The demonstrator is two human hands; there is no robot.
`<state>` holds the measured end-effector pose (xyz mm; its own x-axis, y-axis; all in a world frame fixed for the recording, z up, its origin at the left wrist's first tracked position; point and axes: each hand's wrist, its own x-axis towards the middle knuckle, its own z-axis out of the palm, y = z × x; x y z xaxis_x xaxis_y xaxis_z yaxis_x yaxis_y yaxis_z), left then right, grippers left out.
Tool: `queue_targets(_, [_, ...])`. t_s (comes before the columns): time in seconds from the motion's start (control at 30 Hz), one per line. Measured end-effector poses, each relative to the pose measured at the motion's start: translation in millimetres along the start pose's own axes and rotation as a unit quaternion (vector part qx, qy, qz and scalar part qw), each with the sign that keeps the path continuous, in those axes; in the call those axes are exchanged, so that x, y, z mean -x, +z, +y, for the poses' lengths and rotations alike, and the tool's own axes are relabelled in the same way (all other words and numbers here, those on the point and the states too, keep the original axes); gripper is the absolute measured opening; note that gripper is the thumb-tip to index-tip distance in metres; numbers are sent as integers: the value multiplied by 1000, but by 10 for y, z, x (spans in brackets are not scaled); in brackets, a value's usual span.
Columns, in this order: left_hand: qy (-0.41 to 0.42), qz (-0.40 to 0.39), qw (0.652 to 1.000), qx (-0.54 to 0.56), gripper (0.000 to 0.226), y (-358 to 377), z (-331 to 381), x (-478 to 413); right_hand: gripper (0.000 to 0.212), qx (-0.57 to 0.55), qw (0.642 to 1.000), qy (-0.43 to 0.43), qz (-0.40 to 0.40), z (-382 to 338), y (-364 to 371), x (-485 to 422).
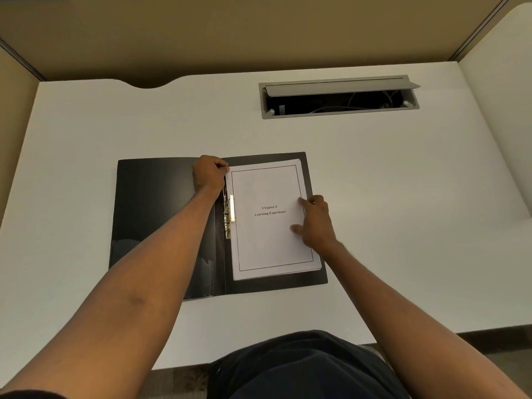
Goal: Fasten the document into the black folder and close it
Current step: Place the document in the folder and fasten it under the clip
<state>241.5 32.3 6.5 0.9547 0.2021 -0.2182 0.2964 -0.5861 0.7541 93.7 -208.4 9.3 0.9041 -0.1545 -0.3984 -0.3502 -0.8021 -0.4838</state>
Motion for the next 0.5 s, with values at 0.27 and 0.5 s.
queue_targets(0.27, [6,0,1000,-8,14,-30,32,35,80,28,1000,-1,13,-6,90,52])
queue_targets(0.5, [-9,-13,1000,-8,21,-108,-34,40,82,64,998,-3,13,-29,105,53])
